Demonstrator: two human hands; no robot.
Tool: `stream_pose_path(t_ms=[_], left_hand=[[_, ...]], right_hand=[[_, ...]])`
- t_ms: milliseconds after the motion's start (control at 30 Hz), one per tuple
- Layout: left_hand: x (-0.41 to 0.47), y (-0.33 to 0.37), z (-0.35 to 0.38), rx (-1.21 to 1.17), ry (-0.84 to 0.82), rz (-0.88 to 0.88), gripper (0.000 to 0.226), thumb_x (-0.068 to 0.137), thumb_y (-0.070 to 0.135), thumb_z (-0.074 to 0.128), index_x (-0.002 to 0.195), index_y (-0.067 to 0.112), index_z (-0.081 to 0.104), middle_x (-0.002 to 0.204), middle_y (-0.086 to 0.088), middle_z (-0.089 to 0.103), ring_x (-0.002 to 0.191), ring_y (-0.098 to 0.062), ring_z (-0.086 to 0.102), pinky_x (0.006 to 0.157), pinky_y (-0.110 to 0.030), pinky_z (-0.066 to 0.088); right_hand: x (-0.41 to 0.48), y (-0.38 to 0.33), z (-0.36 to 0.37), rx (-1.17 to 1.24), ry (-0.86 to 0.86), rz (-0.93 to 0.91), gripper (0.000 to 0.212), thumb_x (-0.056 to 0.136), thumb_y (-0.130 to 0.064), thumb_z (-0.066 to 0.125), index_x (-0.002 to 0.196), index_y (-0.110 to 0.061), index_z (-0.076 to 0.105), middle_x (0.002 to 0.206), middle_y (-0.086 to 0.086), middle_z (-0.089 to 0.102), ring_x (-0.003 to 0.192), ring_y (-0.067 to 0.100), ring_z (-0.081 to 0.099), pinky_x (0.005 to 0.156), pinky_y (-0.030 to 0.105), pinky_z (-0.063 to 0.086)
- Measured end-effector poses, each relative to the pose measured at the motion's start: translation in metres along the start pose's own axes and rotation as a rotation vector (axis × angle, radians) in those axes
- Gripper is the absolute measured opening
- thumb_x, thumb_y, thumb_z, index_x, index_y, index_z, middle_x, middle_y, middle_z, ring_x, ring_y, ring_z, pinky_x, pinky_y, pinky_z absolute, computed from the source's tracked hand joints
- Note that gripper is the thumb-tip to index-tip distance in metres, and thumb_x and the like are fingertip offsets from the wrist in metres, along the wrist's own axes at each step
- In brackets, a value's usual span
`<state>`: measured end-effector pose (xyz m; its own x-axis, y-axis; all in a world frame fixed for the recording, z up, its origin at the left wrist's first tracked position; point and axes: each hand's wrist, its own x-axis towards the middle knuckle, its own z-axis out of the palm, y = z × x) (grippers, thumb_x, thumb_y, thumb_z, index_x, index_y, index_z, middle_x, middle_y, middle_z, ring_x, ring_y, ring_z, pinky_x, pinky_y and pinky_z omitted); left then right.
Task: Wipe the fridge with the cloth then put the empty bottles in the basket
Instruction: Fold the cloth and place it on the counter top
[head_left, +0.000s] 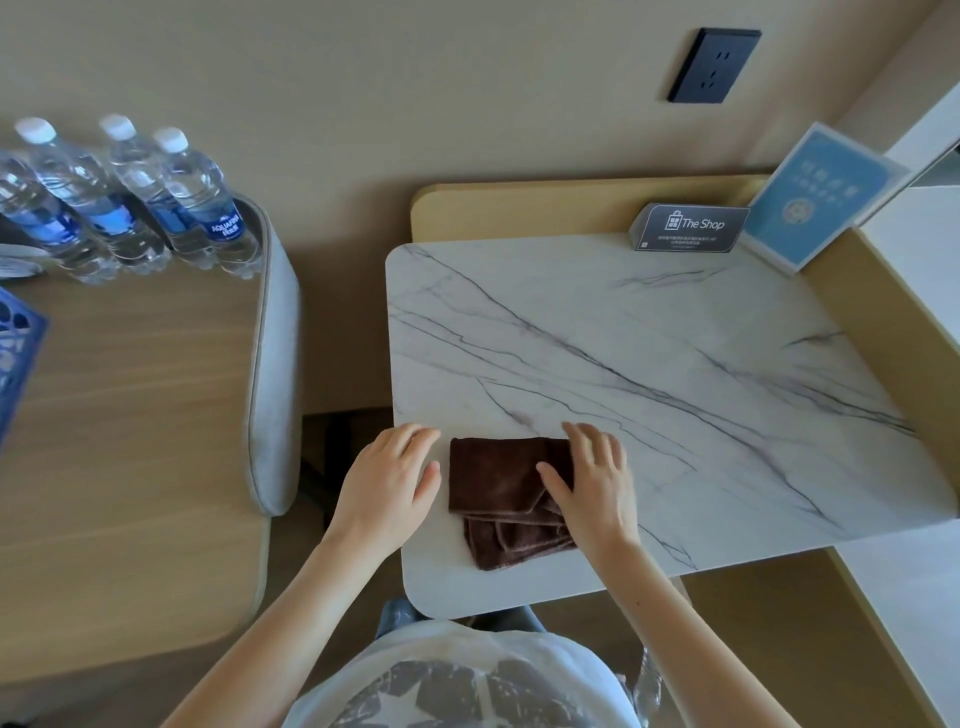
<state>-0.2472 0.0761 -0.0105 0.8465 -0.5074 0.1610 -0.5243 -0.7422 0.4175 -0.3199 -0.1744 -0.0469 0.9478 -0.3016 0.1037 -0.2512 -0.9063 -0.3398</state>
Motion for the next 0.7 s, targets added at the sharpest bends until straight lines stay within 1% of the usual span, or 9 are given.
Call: stream_pose_path(t_ms=[67,100,133,200,300,367,467,567,700], left_hand=[[0.003,0.004,0.005,-0.001,-0.007,0.01,0.033,0.092,0.016,0.064,0.123,0.007,0.065,0.121,-0.006,0.067,0.109,-0.023,0.065,0.085,-0.033,0.056],[0.004,0.005,0.007,0.001,-0.011,0.014,0.032,0.092,0.015,0.065,0.123,0.007,0.065,0.121,-0.006,0.067,0.109,-0.023,0.065,0.085,-0.032,0.055],[0.005,0.007,0.009,0.005,-0.013,0.015,0.032,0.091,0.015,0.065,0.123,0.008,0.065,0.121,-0.006,0.067,0.108,-0.023,0.066,0.085,-0.032,0.055],[0.007,0.008,0.013,0.012,-0.017,0.009,0.032,0.091,0.015,0.065,0.122,0.008,0.066,0.12,-0.006,0.067,0.107,-0.023,0.066,0.085,-0.032,0.055],[0.009,0.008,0.017,0.018,-0.023,-0.008,0.033,0.092,0.016,0.064,0.123,0.009,0.065,0.121,-0.006,0.067,0.108,-0.022,0.066,0.085,-0.031,0.054],[0.011,0.007,0.02,0.027,-0.018,-0.027,0.032,0.091,0.016,0.064,0.123,0.008,0.065,0.12,-0.006,0.067,0.107,-0.022,0.066,0.084,-0.031,0.055],[0.018,0.003,0.021,0.031,-0.017,-0.07,0.033,0.093,0.017,0.062,0.124,0.008,0.065,0.121,-0.006,0.067,0.108,-0.021,0.066,0.085,-0.031,0.055],[0.031,-0.003,0.021,0.045,-0.012,-0.102,0.034,0.094,0.018,0.06,0.126,0.008,0.063,0.122,-0.006,0.066,0.11,-0.021,0.064,0.088,-0.032,0.055],[0.057,-0.014,0.02,0.07,0.009,-0.142,0.035,0.093,0.018,0.061,0.127,0.008,0.063,0.122,-0.006,0.067,0.111,-0.022,0.064,0.088,-0.033,0.054]], right_hand=[[-0.007,-0.002,0.007,0.029,0.039,-0.302,0.051,0.094,-0.04,0.062,0.136,-0.012,0.061,0.137,0.009,0.06,0.129,0.033,0.051,0.106,0.052,0.044],[-0.011,-0.001,0.012,0.022,0.008,-0.422,0.051,0.094,-0.042,0.059,0.138,-0.015,0.06,0.141,0.007,0.059,0.134,0.031,0.05,0.111,0.053,0.039],[-0.015,0.0,0.016,0.011,-0.052,-0.49,0.054,0.095,-0.044,0.056,0.142,-0.018,0.057,0.146,0.003,0.055,0.139,0.028,0.045,0.116,0.052,0.033],[-0.021,0.004,0.025,-0.002,-0.175,-0.507,0.06,0.096,-0.05,0.053,0.15,-0.025,0.045,0.156,-0.003,0.044,0.149,0.023,0.032,0.122,0.05,0.021],[-0.022,0.008,0.036,-0.036,-0.24,-0.491,0.064,0.098,-0.053,0.047,0.156,-0.03,0.034,0.16,-0.007,0.036,0.151,0.022,0.025,0.124,0.05,0.016],[-0.012,0.007,0.04,-0.065,-0.239,-0.497,0.062,0.099,-0.053,0.044,0.155,-0.03,0.035,0.159,-0.007,0.039,0.15,0.022,0.029,0.123,0.05,0.016],[0.008,0.001,0.045,-0.054,-0.208,-0.502,0.059,0.097,-0.051,0.047,0.152,-0.029,0.042,0.153,-0.007,0.047,0.146,0.024,0.039,0.121,0.05,0.019],[0.036,-0.005,0.051,-0.043,-0.208,-0.522,0.058,0.097,-0.05,0.048,0.151,-0.03,0.043,0.151,-0.007,0.05,0.145,0.024,0.04,0.121,0.05,0.02],[0.083,-0.019,0.059,-0.04,-0.224,-0.519,0.057,0.098,-0.051,0.044,0.15,-0.03,0.045,0.15,-0.007,0.051,0.145,0.024,0.04,0.12,0.052,0.024]])
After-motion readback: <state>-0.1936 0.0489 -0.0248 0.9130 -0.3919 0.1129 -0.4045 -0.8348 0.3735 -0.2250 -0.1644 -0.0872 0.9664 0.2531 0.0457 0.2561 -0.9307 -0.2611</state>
